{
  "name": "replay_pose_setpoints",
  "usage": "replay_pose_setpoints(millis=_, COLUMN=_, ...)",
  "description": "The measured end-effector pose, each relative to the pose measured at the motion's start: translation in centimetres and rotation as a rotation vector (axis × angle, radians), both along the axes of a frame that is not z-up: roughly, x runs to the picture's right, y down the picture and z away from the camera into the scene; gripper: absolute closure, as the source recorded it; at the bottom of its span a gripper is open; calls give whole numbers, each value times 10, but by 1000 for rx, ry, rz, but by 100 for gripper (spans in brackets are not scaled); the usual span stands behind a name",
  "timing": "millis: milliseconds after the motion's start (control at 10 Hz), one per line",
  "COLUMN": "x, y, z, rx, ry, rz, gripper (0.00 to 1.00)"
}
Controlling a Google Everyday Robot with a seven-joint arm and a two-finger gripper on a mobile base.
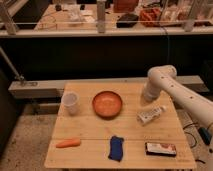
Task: Place the bottle in the ceramic bowl
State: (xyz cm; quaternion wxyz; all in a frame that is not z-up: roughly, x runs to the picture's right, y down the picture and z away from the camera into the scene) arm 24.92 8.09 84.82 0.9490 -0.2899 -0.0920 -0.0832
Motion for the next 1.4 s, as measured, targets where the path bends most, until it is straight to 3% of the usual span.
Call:
replay_pose_setpoints(millis=500, x=21, y=4, z=2, rx=-7, ry=4, rz=33, gripper=56)
replay_pose_setpoints(millis=800, x=35, y=22, z=12, rx=-32, ry=11, rz=52, gripper=24)
replay_pose_setpoints(millis=900, x=38, y=23, z=13, rx=-34, ry=11, rz=59, gripper=20)
replay_pose_setpoints(millis=1400, x=51, y=33, z=24, rx=-41, ry=34, rz=97, gripper=25)
